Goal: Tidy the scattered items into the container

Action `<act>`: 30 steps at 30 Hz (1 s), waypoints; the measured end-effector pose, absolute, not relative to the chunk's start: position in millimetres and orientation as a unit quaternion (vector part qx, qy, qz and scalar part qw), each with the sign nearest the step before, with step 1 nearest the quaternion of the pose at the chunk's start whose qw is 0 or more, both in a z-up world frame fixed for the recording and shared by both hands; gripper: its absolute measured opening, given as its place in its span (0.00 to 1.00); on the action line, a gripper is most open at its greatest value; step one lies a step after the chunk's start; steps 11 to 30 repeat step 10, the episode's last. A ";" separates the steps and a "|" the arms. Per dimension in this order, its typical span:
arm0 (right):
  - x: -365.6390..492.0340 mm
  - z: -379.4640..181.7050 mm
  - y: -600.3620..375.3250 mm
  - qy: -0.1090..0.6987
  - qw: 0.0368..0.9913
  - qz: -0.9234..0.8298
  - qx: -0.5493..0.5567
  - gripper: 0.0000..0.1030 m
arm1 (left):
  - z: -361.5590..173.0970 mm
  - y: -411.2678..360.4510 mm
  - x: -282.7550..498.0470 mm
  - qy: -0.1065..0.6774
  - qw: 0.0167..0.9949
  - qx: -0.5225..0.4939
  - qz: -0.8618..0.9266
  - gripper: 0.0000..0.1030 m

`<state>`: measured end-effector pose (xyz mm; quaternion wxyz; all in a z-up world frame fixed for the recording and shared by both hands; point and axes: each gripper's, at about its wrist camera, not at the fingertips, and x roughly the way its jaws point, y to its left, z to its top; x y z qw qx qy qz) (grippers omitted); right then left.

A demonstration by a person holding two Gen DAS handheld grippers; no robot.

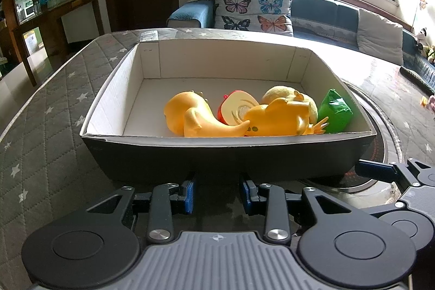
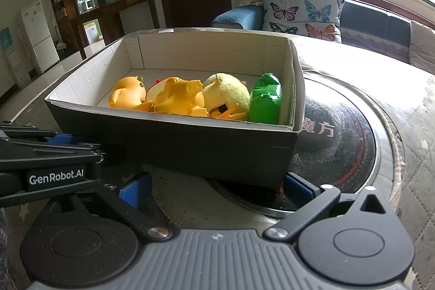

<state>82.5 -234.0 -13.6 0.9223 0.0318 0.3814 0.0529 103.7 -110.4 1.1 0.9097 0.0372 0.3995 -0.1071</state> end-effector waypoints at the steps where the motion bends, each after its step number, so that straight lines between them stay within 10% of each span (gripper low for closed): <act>1: 82.6 -13.4 -233.6 0.381 0.922 0.053 0.031 1.00 | 1.1 -110.1 103.7 0.399 0.910 0.036 -0.107 0.34; 30: 82.6 -12.7 -232.9 0.378 0.924 0.052 0.029 1.00 | 2.2 -106.2 103.7 0.395 0.913 0.031 -0.100 0.34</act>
